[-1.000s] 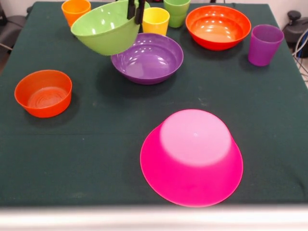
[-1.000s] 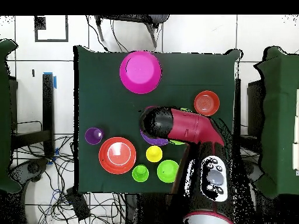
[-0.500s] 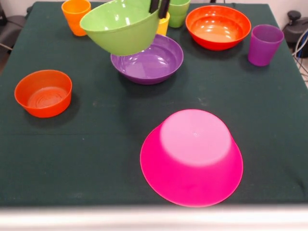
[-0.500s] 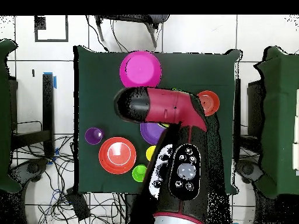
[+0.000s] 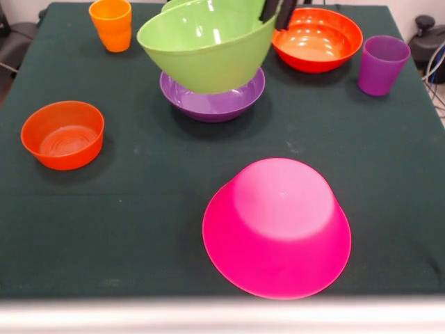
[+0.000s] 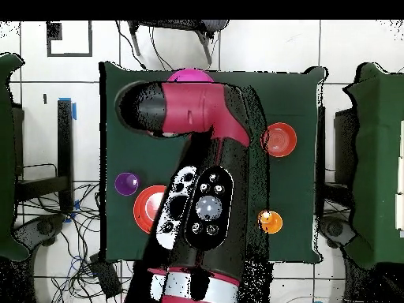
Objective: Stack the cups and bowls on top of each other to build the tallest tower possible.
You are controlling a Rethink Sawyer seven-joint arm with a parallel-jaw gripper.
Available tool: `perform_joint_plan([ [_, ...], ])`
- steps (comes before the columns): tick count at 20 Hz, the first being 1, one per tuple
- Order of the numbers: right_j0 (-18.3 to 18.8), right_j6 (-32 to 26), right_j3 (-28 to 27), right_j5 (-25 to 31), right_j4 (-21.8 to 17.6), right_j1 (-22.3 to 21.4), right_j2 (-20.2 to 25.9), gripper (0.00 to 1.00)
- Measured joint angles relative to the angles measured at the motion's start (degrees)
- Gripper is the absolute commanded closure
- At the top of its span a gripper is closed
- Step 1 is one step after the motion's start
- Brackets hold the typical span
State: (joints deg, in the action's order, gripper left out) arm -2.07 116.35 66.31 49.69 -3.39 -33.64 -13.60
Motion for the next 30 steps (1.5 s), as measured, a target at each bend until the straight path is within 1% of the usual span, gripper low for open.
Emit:
perform_joint_plan([
  [2, -0.39, 0.00, -1.57, 0.95, 0.05, 0.69, -0.33, 1.00],
  [6, -1.71, 0.00, -8.24, 4.58, 0.18, 4.00, -1.74, 1.00],
  [7, -1.99, 0.00, -9.96, 5.43, 0.26, 4.96, -2.11, 1.00],
  [8, -2.47, 0.00, -13.03, 7.02, 0.31, 6.70, -2.85, 1.00],
  [14, -3.60, 0.00, -21.41, 11.19, 0.37, 11.80, -5.12, 1.00],
  [15, -3.95, 0.00, -24.33, 12.52, 0.38, 13.65, -5.93, 1.00],
  [18, -4.36, 0.00, -27.33, 13.70, 0.51, 15.60, -6.88, 1.00],
  [20, -4.88, 0.00, -30.41, 14.85, 1.01, 17.69, -7.84, 1.00],
  [25, -5.99, 0.20, -34.77, 17.25, 2.31, 20.70, -9.53, 1.00],
  [30, -7.10, 2.73, -38.51, 19.29, 3.77, 23.13, -11.53, 1.00],
])
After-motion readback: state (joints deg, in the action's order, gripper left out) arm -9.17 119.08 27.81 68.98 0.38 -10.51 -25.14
